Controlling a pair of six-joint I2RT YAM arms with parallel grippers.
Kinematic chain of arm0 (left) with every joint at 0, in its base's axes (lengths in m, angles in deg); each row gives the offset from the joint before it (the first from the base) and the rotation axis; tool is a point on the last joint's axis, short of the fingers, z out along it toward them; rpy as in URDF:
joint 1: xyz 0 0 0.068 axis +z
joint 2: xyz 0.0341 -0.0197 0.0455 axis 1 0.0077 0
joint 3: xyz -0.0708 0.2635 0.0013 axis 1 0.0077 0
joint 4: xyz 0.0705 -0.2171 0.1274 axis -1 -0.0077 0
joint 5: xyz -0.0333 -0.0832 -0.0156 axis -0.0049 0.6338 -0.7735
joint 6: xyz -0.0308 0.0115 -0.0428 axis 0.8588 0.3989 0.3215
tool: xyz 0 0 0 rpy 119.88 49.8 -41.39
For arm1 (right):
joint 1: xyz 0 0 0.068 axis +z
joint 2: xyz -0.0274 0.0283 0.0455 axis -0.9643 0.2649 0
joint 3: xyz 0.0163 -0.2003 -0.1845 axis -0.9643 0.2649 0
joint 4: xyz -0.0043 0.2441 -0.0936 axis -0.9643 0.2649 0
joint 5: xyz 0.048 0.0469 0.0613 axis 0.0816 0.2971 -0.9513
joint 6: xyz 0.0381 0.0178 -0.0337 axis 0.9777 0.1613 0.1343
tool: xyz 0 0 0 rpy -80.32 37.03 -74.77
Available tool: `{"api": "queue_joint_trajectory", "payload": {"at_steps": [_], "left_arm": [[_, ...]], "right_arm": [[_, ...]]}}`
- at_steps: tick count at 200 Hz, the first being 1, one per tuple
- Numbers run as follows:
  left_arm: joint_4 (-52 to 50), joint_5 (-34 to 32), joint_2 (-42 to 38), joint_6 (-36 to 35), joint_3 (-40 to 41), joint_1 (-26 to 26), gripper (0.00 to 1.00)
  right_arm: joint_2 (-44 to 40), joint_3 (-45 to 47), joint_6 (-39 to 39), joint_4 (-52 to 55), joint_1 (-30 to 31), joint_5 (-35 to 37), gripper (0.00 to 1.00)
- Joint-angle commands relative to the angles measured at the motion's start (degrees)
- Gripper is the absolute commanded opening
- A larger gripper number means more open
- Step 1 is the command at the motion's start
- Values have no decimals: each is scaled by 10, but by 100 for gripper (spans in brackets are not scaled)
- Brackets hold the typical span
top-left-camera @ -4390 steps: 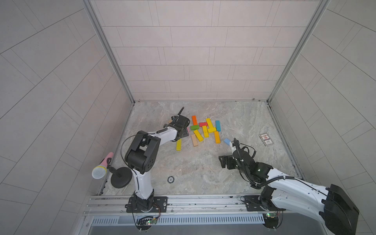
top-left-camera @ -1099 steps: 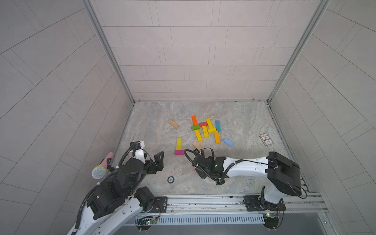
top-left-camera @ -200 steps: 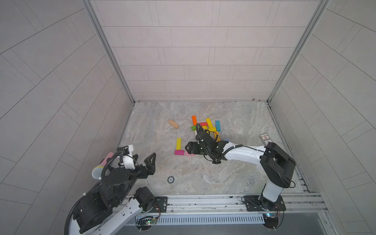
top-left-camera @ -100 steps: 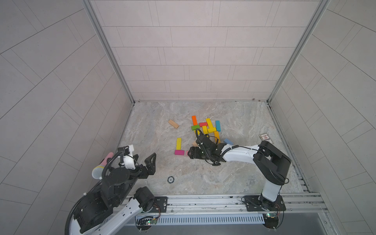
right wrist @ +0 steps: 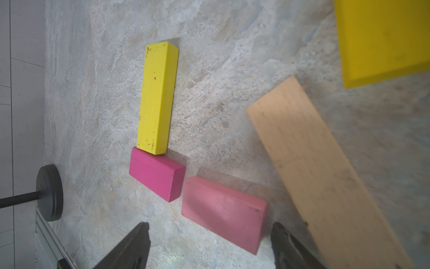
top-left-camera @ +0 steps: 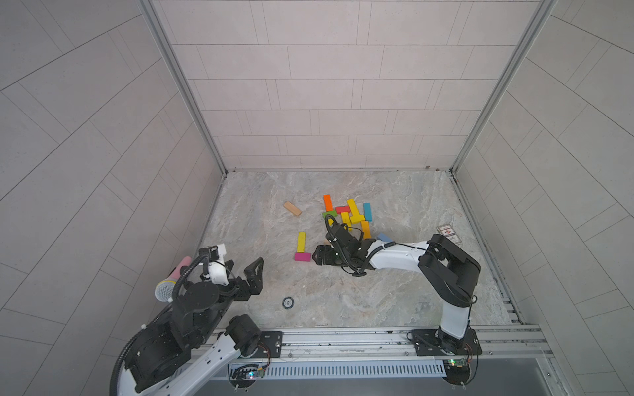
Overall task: Assemble the letter h with building blocks
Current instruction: Assemble the building block at the center of the board.
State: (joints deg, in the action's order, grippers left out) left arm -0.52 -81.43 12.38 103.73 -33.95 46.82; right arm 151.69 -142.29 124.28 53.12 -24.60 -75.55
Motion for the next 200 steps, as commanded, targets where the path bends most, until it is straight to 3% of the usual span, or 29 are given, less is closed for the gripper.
{"api": "queue_joint_trajectory", "payload": {"at_steps": [1,200], "left_arm": [[-4,-6,-6,-9,5,-1,100],[-4,-9,-9,-8,6,-1,100]], "right_arm": [[15,-13,-1,7,5,1,83],[36,-35,36,4,18,3,83]]}}
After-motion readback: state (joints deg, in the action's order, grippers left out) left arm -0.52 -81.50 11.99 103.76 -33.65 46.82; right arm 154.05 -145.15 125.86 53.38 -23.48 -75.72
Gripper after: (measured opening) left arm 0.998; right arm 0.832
